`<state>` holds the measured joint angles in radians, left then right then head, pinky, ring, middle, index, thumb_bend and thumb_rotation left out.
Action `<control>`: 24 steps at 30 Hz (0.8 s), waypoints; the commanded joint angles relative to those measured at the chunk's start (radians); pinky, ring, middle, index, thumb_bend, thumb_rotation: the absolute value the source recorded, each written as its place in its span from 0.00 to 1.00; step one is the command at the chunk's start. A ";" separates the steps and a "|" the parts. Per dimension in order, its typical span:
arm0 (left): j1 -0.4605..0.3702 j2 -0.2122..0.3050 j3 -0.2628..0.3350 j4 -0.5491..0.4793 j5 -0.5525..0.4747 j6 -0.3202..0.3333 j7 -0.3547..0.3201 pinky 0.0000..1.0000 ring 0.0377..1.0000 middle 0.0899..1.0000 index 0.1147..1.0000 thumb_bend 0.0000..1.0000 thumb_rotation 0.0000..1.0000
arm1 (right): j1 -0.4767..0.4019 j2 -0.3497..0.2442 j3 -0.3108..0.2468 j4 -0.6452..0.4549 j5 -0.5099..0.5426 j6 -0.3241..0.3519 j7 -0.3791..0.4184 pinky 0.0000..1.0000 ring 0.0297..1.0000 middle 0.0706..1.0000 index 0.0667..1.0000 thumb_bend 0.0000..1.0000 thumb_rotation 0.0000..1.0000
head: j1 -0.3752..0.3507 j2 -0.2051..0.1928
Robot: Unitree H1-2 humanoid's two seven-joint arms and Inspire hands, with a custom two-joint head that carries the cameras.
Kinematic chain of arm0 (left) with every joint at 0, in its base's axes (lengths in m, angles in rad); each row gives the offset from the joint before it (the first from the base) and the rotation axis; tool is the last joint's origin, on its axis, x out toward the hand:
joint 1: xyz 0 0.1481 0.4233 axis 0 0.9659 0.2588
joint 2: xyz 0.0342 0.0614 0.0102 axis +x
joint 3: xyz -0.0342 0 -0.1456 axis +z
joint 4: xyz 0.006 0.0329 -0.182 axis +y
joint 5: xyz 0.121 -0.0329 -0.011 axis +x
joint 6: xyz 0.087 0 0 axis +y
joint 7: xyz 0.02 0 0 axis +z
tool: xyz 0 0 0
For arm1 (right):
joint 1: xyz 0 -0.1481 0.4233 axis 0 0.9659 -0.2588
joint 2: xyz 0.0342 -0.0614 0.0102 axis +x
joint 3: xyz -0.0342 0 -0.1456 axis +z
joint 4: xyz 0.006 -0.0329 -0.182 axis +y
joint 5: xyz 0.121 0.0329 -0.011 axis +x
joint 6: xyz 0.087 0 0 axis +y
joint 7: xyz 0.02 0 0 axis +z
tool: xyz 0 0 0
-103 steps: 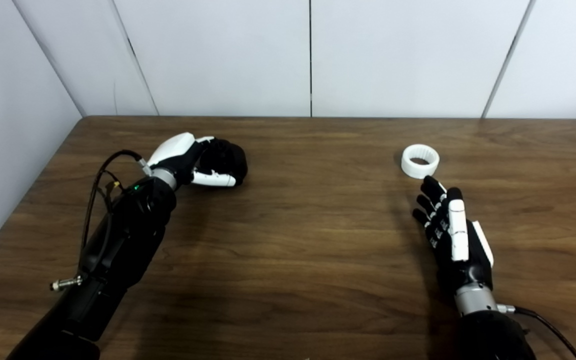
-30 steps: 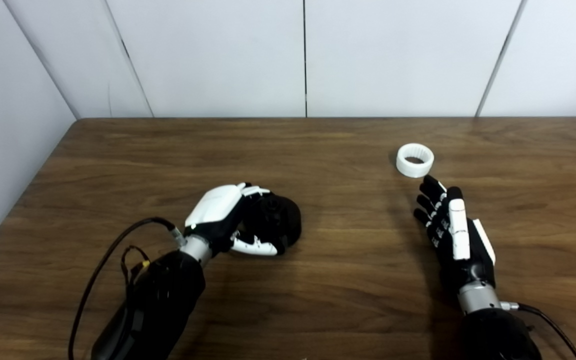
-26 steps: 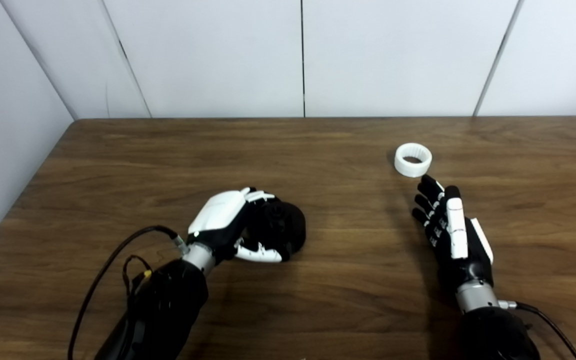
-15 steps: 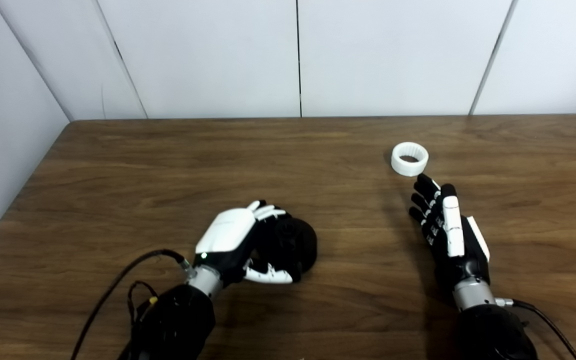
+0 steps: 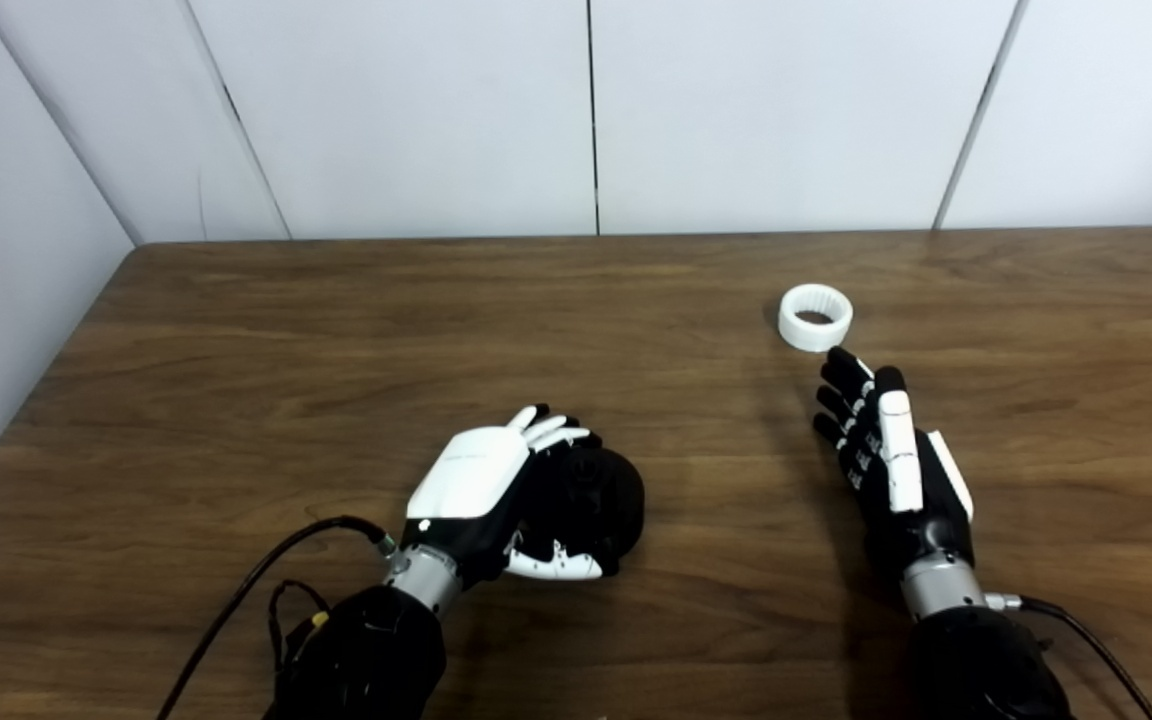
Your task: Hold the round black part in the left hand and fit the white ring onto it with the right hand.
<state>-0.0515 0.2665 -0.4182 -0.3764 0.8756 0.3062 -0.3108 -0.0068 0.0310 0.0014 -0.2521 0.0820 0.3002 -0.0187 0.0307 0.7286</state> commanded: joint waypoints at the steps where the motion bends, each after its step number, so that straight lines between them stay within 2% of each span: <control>1: -0.004 -0.014 -0.018 0.014 -0.012 -0.035 -0.007 0.79 0.98 0.92 0.81 0.85 0.40 | -0.023 0.009 0.001 -0.040 0.006 -0.016 0.003 0.93 0.94 0.92 0.88 0.57 0.99 | 0.001 0.000; 2: -0.004 -0.016 -0.017 0.017 -0.012 -0.037 -0.008 0.79 0.98 0.92 0.81 0.85 0.40 | -0.023 0.005 0.003 -0.042 -0.005 -0.023 0.002 0.93 0.94 0.92 0.88 0.57 0.96 | -0.001 0.001; 4: -0.004 -0.020 -0.014 0.022 -0.015 -0.042 -0.006 0.80 0.98 0.92 0.81 0.85 0.40 | -0.023 -0.004 -0.005 -0.051 -0.010 -0.037 0.001 0.89 0.94 0.92 0.88 0.57 0.79 | -0.001 0.001; 7: -0.002 -0.023 -0.012 0.031 -0.016 -0.049 -0.002 0.80 0.98 0.91 0.81 0.85 0.40 | -0.037 -0.019 -0.033 -0.083 -0.028 -0.035 -0.018 0.80 0.90 0.89 0.85 0.64 0.41 | -0.006 0.001; 9: -0.002 -0.024 -0.012 0.036 -0.013 -0.054 0.002 0.81 0.97 0.91 0.80 0.85 0.40 | -0.055 -0.045 -0.045 -0.106 -0.061 -0.021 -0.029 0.75 0.88 0.88 0.84 0.67 0.33 | -0.010 0.001; 11: -0.002 -0.025 -0.011 0.040 -0.013 -0.060 0.006 0.80 0.97 0.91 0.80 0.85 0.40 | -0.078 -0.079 -0.056 -0.116 -0.096 -0.020 -0.035 0.72 0.87 0.89 0.83 0.69 0.31 | -0.011 -0.001; 15: -0.002 -0.030 -0.005 0.044 -0.018 -0.065 0.010 0.80 0.97 0.91 0.80 0.85 0.40 | -0.131 -0.154 -0.073 -0.116 -0.140 0.001 -0.028 0.73 0.88 0.89 0.82 0.73 0.36 | -0.011 0.001; 16: -0.002 -0.030 -0.004 0.045 -0.019 -0.066 0.010 0.80 0.97 0.91 0.80 0.85 0.40 | -0.146 -0.178 -0.068 -0.116 -0.177 0.011 -0.031 0.74 0.87 0.88 0.81 0.74 0.39 | -0.013 0.002; 18: -0.002 -0.032 -0.003 0.046 -0.020 -0.066 0.007 0.80 0.97 0.91 0.81 0.85 0.40 | -0.185 -0.225 -0.060 -0.115 -0.243 0.043 -0.032 0.79 0.86 0.87 0.79 0.76 0.41 | -0.014 0.002; 24: 0.002 -0.033 0.000 0.050 -0.016 -0.071 0.010 0.80 0.97 0.91 0.80 0.85 0.40 | -0.295 -0.306 -0.073 -0.079 -0.259 0.097 0.008 0.84 0.90 0.89 0.77 0.77 0.32 | -0.017 0.002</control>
<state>-0.0459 0.2435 -0.4060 -0.3437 0.8776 0.2571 -0.2843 -0.2344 -0.2459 -0.0683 -0.3313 -0.1646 0.3978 -0.0276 0.0138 0.7302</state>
